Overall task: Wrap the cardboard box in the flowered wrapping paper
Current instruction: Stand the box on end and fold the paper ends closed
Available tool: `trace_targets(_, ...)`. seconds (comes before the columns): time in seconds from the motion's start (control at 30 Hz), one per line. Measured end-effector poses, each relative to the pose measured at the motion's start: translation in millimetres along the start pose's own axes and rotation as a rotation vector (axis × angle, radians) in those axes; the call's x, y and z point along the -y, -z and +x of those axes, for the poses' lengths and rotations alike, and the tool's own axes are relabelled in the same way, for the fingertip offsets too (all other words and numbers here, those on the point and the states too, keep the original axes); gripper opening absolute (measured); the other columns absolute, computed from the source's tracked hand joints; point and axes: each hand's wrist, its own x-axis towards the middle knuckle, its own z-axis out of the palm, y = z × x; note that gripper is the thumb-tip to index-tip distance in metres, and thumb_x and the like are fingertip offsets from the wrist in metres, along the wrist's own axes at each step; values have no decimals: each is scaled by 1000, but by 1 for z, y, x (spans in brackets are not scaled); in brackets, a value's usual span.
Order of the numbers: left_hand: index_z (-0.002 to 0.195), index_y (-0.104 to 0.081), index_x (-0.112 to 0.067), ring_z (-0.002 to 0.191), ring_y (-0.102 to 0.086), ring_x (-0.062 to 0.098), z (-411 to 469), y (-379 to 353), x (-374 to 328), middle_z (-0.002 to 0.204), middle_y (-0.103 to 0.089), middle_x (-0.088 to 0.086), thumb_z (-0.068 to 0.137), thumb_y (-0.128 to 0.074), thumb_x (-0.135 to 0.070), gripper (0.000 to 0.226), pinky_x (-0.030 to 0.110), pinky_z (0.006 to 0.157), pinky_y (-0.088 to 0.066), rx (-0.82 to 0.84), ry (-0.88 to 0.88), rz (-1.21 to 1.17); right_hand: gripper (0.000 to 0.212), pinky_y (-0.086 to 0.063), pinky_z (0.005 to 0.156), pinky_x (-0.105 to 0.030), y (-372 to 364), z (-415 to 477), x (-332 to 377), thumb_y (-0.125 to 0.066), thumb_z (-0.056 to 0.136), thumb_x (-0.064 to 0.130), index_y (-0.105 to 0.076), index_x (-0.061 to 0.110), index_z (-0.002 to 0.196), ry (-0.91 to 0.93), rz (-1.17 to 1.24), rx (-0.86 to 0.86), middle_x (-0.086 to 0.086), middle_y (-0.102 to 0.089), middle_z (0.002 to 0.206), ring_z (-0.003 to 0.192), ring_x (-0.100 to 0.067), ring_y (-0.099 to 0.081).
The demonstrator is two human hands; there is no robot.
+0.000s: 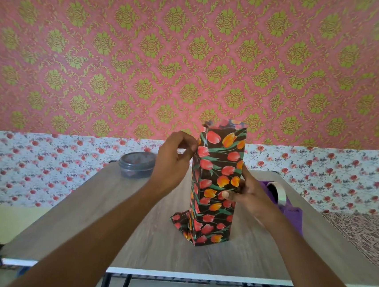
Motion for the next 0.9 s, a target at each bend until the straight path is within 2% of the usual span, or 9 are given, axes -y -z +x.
trace_targets(0.1,94,-63,-24,96,-60,8,-7,-7,0,100,-62,-4,97,-63,-8,16,17,76,-46,-41,-83,32,90,-58,93,-26,0,1,2,-86,73,17,-41,33,149,-8,-2,13,9,-73,124,117,-7,-67)
trace_targets(0.17,99,-66,-15,101,-59,12,-13,-13,1,102,-61,-4,100,-59,-10,8,28,83,-49,-46,-132,6,85,-58,92,-25,0,1,3,-85,74,18,-43,35,146,-10,-2,19,11,-73,124,117,-6,-67)
trace_targets(0.27,106,-75,-15,114,-56,16,-23,-21,2,111,-64,-6,102,-55,-19,21,46,95,-44,-10,-208,42,89,-58,95,-33,2,0,-2,-88,74,15,-43,31,149,-7,37,14,2,-72,128,121,-15,-66)
trace_targets(0.37,108,-79,-24,119,-50,23,-24,-24,0,120,-64,-13,101,-56,-27,24,47,95,-36,53,-275,106,92,-58,94,-37,5,-2,-5,-90,70,16,-43,30,148,1,81,12,-3,-70,129,122,-21,-66)
trace_targets(0.47,90,-78,-25,117,-40,25,-22,-24,-1,124,-56,-13,98,-57,-27,23,43,91,-30,141,-325,177,93,-58,93,-40,8,-3,-6,-92,68,20,-45,29,148,8,96,26,-8,-69,130,123,-26,-66)
trace_targets(0.57,77,-67,-21,113,-38,19,-15,-19,-4,113,-54,-14,95,-56,-23,22,46,91,-24,246,-341,244,90,-58,92,-39,7,-2,-8,-91,70,16,-46,31,146,11,114,33,-10,-70,128,122,-27,-66)
trace_targets(0.7,82,-61,-19,106,-48,13,3,-13,-9,93,-55,-12,91,-50,-24,15,50,103,-18,467,-357,397,89,-58,94,-39,6,-1,-11,-88,75,7,-44,30,148,29,118,32,-10,-70,129,123,-27,-65)
trace_targets(0.8,77,-60,-24,107,-46,7,14,-12,-16,87,-53,-14,82,-51,-34,14,47,114,-8,633,-238,495,90,-58,96,-41,6,0,-11,-83,76,0,-40,29,150,43,118,35,-12,-69,130,123,-27,-65)
trace_targets(0.9,60,-53,-30,87,-47,6,25,-7,-30,74,-52,-11,76,-54,-32,16,44,105,-31,782,-165,458,90,-59,94,-40,5,0,-9,-81,75,0,-39,30,150,44,129,37,-10,-70,129,122,-25,-66)
